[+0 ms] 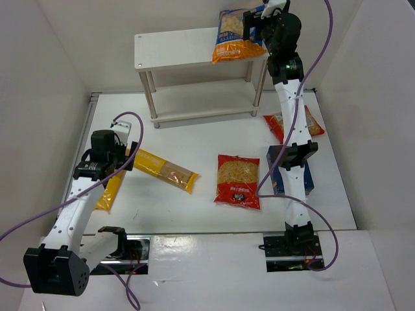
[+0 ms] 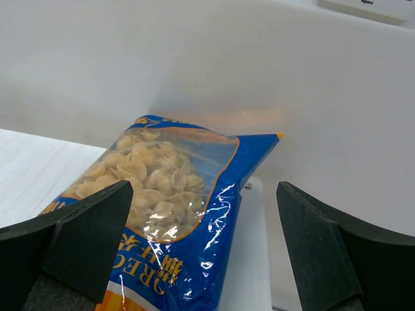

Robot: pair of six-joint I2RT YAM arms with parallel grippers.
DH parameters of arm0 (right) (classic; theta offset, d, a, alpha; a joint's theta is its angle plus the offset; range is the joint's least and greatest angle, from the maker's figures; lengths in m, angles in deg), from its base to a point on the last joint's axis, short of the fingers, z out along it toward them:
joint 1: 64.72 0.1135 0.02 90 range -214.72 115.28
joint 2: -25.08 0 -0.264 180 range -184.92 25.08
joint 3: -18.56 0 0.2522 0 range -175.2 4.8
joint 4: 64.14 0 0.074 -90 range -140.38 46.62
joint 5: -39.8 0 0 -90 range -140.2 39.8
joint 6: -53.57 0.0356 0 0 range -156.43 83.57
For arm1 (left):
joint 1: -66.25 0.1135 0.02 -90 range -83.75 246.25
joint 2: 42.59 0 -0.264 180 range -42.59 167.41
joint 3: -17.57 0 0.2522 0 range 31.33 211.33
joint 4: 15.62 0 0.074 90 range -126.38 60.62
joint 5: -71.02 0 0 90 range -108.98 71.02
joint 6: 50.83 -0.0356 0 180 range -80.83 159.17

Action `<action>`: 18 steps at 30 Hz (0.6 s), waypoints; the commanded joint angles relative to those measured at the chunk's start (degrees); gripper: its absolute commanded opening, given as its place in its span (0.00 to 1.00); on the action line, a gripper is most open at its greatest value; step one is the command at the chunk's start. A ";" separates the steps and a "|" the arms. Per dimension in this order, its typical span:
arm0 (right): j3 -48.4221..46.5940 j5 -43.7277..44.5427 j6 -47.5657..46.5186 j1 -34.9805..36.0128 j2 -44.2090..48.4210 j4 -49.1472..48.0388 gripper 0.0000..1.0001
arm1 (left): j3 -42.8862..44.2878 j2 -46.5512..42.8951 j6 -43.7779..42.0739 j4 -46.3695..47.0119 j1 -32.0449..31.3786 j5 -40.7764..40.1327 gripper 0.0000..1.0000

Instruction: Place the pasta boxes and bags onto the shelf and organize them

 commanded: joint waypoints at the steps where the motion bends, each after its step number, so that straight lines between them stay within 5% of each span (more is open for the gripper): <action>1: -1.28 2.37 -1.63 0.98 3.64 1.35 1.00 | -0.31 -1.56 -0.72 0.86 0.35 0.83 0.99; 18: -1.28 6.15 -1.72 0.98 8.20 11.45 1.00 | -0.31 -2.08 -0.72 0.86 0.35 1.36 0.99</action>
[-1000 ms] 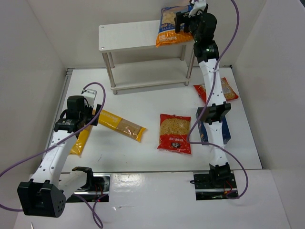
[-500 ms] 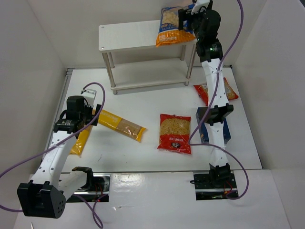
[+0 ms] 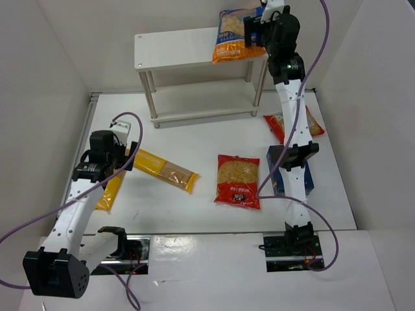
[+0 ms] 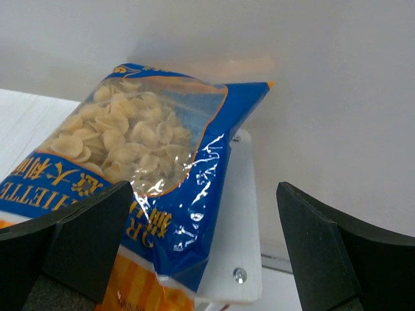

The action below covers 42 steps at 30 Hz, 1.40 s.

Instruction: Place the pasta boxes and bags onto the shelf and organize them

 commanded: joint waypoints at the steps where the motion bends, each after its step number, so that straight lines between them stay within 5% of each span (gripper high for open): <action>1: -1.28 1.06 0.64 0.58 7.42 2.93 1.00 | -0.31 -1.49 -0.72 0.94 0.35 0.85 0.99; 14: -0.67 -4.83 3.46 -2.49 15.50 16.99 1.00 | -0.31 -4.74 -0.72 0.94 0.35 1.91 0.99; 33: 19.80 -29.08 6.00 -5.57 27.54 25.52 1.00 | -0.31 -6.42 1.47 1.47 -0.18 -2.05 0.99; 36: 28.30 -29.09 7.23 -5.57 34.27 20.54 1.00 | -0.31 -6.42 1.48 1.47 -0.18 -2.57 0.99; 40: 70.04 -16.58 10.75 -3.66 56.91 -7.91 1.00 | -0.31 -6.95 2.01 2.00 -0.18 -3.19 0.99; 42: 73.42 -13.28 10.75 -2.67 59.71 -8.94 1.00 | -0.31 -6.95 2.01 2.00 -0.70 -3.72 0.99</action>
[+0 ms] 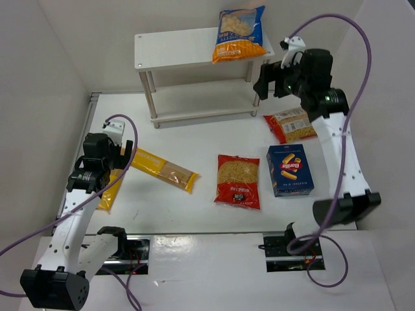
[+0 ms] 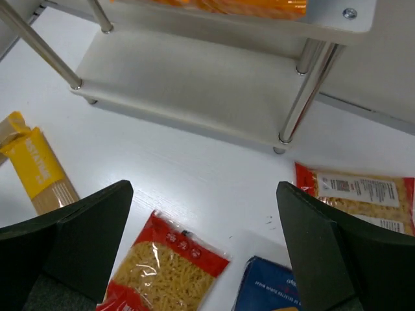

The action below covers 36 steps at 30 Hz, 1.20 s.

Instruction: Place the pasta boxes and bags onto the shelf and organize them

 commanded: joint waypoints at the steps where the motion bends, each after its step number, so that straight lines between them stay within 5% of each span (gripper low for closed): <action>1: 6.19 6.84 1.99 1.77 10.99 -15.55 1.00 | -0.24 -0.89 1.53 1.82 -0.57 -1.16 0.99; 17: 42.82 3.51 -2.67 1.77 32.00 -26.27 1.00 | 0.29 -3.44 2.58 1.82 -0.57 -1.69 0.99; 36: 51.55 -1.77 -5.57 0.01 36.50 -26.27 1.00 | 0.29 -5.11 3.11 2.35 -0.57 -1.69 0.99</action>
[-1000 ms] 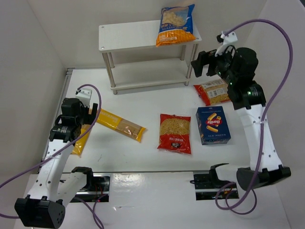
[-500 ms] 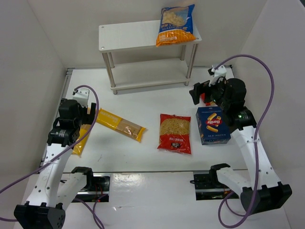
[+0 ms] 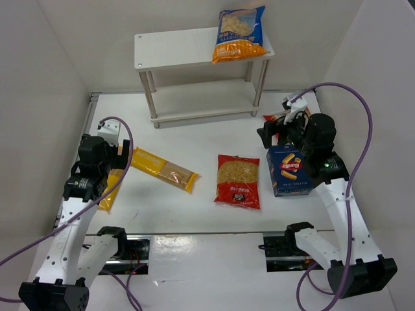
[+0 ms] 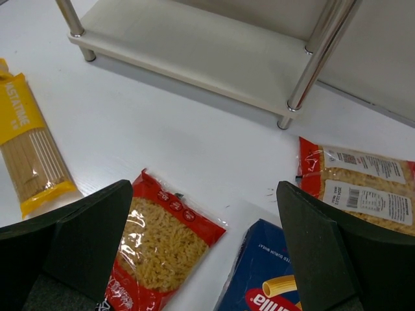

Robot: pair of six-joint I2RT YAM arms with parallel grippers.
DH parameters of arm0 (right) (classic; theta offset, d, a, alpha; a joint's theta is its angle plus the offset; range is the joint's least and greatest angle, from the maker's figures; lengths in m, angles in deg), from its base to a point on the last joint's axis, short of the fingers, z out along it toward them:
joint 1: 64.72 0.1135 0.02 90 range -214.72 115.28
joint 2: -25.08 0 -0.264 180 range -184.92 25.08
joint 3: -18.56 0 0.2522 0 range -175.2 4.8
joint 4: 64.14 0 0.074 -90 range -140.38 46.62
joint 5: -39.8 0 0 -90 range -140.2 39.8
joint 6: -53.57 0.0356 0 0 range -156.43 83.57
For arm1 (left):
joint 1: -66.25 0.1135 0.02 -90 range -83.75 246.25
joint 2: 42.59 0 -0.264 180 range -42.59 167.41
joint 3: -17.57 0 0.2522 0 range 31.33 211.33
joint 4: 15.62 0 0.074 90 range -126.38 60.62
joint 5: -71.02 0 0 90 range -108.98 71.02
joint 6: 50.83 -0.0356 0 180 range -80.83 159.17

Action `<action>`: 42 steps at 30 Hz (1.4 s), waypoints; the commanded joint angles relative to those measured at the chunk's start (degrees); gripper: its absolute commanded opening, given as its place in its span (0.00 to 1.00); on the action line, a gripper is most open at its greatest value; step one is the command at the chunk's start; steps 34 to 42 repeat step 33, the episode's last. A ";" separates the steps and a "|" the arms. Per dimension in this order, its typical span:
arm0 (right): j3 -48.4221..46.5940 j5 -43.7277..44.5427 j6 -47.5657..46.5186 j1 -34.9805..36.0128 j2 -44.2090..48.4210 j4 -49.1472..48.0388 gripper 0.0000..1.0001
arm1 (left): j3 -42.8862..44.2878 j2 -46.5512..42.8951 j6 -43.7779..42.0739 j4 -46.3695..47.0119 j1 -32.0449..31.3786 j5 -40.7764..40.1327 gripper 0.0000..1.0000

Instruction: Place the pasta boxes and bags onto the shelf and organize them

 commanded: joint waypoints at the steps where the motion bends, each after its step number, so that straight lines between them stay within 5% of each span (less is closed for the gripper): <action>1: -0.06 -1.49 -0.59 -0.27 0.43 -3.35 1.00 | 0.29 -0.69 1.60 2.09 -0.24 -0.57 0.99; 42: 0.47 0.09 -0.59 -0.27 1.49 -5.02 1.00 | -0.24 -0.69 2.13 2.09 -0.24 -1.72 0.99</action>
